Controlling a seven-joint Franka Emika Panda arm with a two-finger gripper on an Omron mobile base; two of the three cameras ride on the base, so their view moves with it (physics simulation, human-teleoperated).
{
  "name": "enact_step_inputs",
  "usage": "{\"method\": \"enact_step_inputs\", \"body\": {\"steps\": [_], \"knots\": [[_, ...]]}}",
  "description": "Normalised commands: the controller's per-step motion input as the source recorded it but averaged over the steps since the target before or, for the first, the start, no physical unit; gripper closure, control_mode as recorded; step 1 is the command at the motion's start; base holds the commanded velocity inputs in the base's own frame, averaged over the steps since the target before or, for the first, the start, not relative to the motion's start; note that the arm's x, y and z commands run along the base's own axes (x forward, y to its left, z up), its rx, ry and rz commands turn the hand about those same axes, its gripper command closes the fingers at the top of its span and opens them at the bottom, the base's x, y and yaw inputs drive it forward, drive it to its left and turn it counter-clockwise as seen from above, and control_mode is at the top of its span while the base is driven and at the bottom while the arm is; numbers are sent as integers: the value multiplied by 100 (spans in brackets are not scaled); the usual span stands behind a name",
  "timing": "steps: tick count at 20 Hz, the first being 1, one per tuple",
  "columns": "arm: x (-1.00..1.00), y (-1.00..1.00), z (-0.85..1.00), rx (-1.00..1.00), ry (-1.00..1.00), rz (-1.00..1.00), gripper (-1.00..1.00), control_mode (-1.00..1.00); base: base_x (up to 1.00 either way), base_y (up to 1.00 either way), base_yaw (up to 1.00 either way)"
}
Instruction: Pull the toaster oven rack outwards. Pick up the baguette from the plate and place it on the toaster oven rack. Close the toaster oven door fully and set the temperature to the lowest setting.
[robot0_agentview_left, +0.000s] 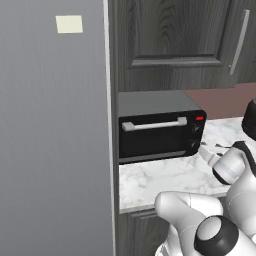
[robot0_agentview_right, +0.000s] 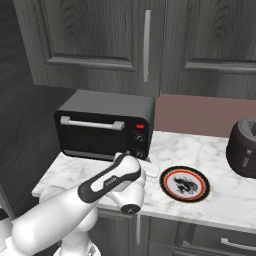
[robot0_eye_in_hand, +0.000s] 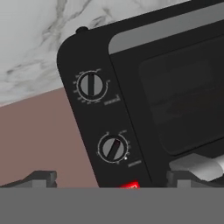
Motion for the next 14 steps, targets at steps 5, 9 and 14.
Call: {"method": "enact_step_inputs", "body": {"steps": [5, 9, 14], "knots": [[0, -2, -19, 0, 0, 0, -100, -100, 0, 0, 0], [0, -3, -14, 0, 0, 0, -100, -100, 0, 0, 0], [0, -1, -10, 0, 0, 0, -100, -100, 0, 0, 0]]}}
